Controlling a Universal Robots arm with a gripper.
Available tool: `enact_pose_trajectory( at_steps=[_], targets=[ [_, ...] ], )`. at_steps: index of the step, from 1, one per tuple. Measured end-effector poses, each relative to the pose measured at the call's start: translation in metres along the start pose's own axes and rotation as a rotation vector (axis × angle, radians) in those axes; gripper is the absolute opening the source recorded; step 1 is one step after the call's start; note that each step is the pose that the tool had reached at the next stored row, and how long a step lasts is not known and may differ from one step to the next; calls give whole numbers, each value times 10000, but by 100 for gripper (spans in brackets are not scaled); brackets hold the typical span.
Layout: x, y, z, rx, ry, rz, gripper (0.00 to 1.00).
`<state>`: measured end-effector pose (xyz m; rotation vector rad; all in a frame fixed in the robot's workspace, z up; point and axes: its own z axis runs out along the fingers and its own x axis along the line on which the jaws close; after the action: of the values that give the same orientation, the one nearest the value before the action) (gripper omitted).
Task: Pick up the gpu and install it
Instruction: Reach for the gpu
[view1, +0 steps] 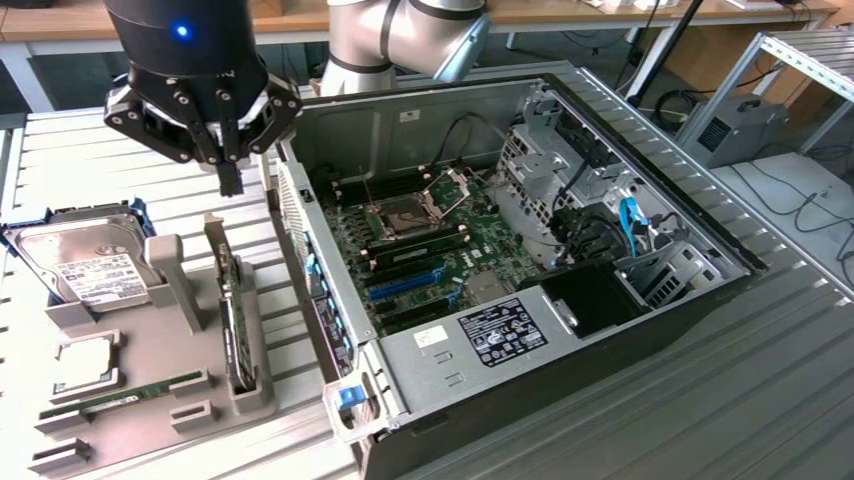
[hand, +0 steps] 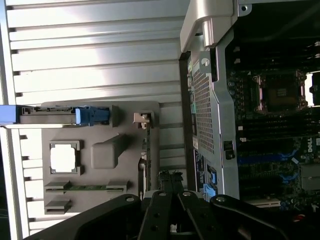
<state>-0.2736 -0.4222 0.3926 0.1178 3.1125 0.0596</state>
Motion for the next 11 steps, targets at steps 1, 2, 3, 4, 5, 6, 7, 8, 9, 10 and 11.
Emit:
enact_pose_trajectory(
  at_steps=[1,2,3,4,5,6,7,8,9,10,11],
  targets=[
    [-1,-5,0,0,0,0,11],
    [-1,-9,0,1,0,0,11],
    [-1,-17,-1,2,0,1,11],
    [-2,-23,-1,3,0,0,11],
    [-2,-27,-1,4,0,0,11],
    [-2,-31,-1,4,-1,0,11],
    [-3,-36,-1,5,0,0,11],
    [-3,-40,-2,5,0,0,11],
    [-3,-45,-1,6,-1,1,11],
    [-4,-49,-2,6,0,0,11],
    [-4,-53,-2,7,-1,0,11]
  ],
)
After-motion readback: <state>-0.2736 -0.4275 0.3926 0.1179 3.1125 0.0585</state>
